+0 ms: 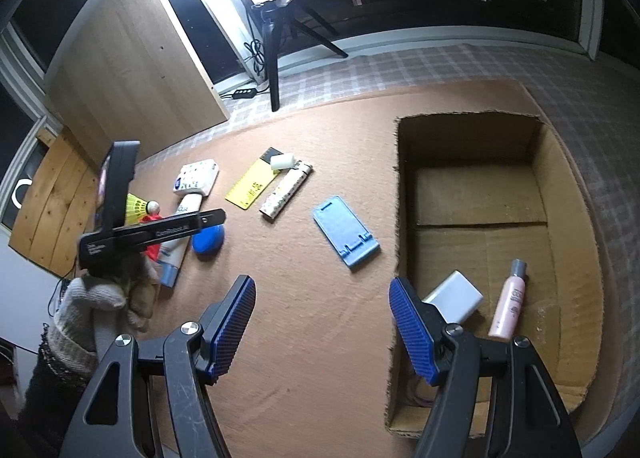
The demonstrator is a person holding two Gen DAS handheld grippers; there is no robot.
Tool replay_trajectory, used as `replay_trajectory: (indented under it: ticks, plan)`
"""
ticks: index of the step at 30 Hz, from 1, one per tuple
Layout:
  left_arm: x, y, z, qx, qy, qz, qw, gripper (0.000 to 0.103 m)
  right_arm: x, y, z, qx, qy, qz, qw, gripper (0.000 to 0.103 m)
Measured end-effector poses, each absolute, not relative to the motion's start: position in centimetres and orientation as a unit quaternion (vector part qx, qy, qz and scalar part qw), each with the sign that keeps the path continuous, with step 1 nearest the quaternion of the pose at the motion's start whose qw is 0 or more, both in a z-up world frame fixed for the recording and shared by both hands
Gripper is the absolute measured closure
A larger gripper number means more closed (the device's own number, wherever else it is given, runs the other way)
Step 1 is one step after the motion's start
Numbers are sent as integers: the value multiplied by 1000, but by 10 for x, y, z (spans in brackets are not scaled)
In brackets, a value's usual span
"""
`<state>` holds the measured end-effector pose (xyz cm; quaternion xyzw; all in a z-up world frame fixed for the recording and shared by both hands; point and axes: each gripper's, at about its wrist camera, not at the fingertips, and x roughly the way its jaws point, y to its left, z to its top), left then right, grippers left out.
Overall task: Organize objects
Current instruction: 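Move the left tool to the blue round tin and grasp it, then grasp the blue phone stand with the right tool while the left tool holds the blue tin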
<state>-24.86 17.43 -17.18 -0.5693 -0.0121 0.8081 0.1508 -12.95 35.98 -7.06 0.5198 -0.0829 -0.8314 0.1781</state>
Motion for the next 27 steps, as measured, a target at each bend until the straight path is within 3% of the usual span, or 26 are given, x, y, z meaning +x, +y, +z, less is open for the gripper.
replay_trajectory:
  ticks: [6, 17, 27]
  plan:
    - [-254, 170, -184, -577, -11, 803, 148, 62, -147, 350, -75, 529, -94, -822, 189, 37]
    - [-215, 178, -181, -571, 10, 800, 182, 62, -191, 317, -93, 564, -93, -790, 224, 37]
    - [-160, 175, -179, -565, 17, 800, 204, 61, -229, 294, -127, 589, -27, -786, 186, 37]
